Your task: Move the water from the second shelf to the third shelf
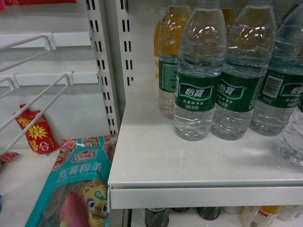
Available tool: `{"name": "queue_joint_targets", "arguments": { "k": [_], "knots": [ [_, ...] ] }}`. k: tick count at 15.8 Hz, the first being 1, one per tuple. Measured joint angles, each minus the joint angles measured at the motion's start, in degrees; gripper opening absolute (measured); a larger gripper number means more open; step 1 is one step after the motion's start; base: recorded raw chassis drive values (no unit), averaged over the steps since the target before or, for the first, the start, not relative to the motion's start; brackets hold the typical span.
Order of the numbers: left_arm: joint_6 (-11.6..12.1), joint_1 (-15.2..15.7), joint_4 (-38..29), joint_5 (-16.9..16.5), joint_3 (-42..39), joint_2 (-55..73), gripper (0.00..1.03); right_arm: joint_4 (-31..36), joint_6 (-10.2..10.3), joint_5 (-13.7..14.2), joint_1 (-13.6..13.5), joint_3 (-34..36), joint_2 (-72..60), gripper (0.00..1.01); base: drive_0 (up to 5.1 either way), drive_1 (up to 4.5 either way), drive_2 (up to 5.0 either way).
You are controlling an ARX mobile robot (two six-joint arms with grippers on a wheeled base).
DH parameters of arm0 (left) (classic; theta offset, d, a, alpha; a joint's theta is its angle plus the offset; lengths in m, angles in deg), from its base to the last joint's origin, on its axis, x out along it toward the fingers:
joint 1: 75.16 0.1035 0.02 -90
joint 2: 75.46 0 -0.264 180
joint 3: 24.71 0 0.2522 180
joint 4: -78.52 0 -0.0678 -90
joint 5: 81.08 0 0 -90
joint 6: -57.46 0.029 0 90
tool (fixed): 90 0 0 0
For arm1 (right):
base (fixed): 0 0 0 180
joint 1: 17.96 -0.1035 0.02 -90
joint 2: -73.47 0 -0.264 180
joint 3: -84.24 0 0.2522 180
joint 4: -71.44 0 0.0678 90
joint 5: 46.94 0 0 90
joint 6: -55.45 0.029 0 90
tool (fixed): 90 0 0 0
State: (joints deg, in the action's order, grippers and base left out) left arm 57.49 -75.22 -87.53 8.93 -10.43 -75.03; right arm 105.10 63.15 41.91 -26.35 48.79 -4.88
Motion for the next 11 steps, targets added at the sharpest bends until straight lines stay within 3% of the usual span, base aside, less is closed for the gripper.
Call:
{"name": "queue_joint_targets", "arguments": {
  "k": [11],
  "knots": [
    [0.0, 0.0, 0.0, 0.0, 0.0, 0.0, 0.98, 3.0, 1.1, 3.5, -2.2, -5.2, -9.4, 0.41, 0.0, 0.00, 0.0]
  ]
}}
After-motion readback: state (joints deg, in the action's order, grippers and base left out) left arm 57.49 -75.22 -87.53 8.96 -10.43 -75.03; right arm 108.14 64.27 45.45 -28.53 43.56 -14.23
